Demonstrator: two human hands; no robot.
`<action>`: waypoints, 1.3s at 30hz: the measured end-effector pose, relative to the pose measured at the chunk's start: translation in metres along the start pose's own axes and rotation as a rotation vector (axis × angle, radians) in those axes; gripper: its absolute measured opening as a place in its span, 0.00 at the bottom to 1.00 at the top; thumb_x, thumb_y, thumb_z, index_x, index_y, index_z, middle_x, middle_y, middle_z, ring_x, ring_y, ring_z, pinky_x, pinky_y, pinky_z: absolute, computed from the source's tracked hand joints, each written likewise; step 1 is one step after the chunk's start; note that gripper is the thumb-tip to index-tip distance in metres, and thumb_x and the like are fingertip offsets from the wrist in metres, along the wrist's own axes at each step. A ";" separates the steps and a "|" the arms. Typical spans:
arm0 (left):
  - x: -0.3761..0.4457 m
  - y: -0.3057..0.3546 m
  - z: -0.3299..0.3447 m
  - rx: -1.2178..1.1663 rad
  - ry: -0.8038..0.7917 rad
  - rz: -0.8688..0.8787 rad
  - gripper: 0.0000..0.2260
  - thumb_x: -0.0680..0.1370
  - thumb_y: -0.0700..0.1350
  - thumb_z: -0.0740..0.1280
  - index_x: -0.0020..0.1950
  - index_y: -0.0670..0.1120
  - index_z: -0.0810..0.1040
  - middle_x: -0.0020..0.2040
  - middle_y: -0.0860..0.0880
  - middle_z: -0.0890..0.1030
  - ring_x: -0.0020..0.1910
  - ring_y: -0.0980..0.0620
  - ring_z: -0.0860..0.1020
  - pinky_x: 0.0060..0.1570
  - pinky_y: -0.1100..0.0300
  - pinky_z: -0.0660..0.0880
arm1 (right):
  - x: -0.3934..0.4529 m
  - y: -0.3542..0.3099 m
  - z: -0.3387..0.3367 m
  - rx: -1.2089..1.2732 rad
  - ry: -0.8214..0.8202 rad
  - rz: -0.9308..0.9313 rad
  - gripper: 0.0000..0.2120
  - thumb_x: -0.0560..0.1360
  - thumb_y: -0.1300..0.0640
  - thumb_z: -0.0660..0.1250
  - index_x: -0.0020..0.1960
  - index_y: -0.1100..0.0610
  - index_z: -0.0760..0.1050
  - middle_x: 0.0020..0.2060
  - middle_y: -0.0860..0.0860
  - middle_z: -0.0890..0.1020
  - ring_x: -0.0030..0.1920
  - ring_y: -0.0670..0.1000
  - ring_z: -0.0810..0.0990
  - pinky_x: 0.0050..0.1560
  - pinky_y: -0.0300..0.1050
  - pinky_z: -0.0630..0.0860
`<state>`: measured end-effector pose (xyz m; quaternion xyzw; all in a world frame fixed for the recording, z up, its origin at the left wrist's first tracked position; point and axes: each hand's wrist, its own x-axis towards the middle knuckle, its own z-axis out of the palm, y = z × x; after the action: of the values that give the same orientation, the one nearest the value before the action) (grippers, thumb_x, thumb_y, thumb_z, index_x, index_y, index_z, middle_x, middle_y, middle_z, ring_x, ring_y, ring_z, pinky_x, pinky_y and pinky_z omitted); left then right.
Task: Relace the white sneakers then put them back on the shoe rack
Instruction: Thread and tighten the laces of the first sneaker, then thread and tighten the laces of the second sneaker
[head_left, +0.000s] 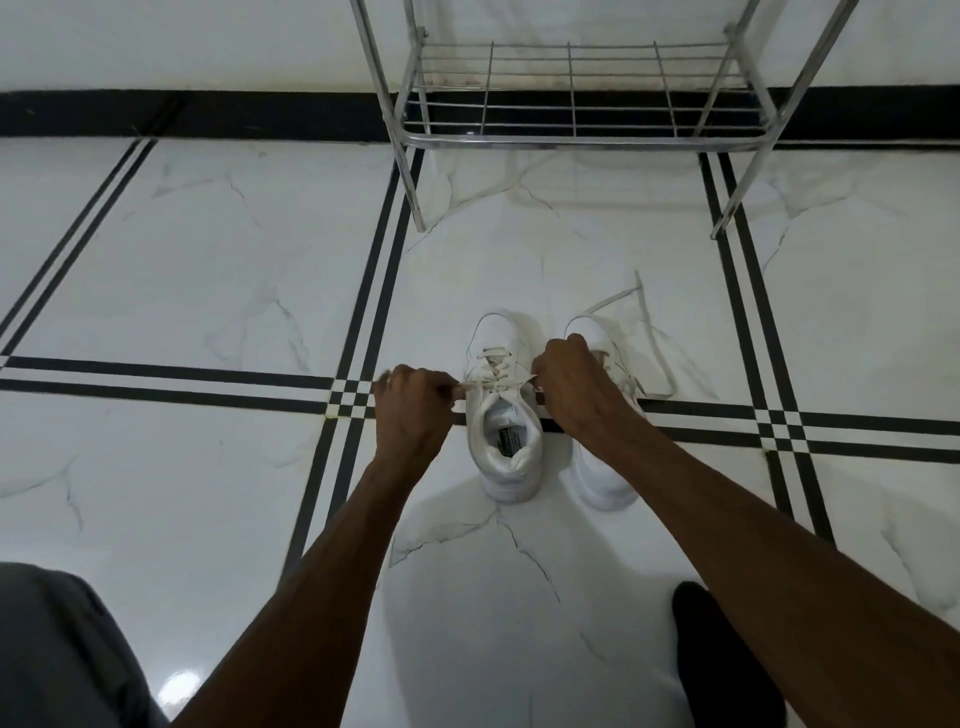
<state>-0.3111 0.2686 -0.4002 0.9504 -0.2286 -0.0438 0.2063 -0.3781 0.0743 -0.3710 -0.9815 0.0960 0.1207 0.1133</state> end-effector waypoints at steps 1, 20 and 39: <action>0.001 0.001 -0.001 -0.118 -0.029 -0.043 0.09 0.80 0.39 0.67 0.47 0.45 0.88 0.40 0.46 0.87 0.40 0.48 0.83 0.48 0.50 0.80 | 0.000 -0.001 0.000 0.099 0.005 -0.008 0.06 0.73 0.65 0.65 0.38 0.57 0.72 0.44 0.59 0.84 0.48 0.61 0.82 0.47 0.47 0.67; -0.002 -0.022 -0.036 -0.779 -0.233 -0.412 0.30 0.86 0.62 0.46 0.53 0.48 0.83 0.50 0.48 0.83 0.50 0.52 0.80 0.55 0.51 0.77 | 0.011 -0.047 0.010 1.056 -0.141 0.334 0.13 0.69 0.54 0.60 0.42 0.60 0.79 0.51 0.60 0.84 0.54 0.62 0.83 0.57 0.64 0.80; -0.007 0.134 0.049 -0.503 -0.243 -0.237 0.22 0.81 0.52 0.66 0.30 0.43 0.72 0.30 0.45 0.78 0.34 0.44 0.79 0.39 0.56 0.72 | -0.083 0.106 -0.023 0.812 -0.003 0.580 0.26 0.73 0.40 0.71 0.47 0.66 0.83 0.44 0.62 0.86 0.48 0.61 0.86 0.54 0.56 0.83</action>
<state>-0.3816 0.1446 -0.3890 0.8773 -0.1211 -0.2362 0.3999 -0.4755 -0.0195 -0.3491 -0.7908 0.4041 0.1015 0.4484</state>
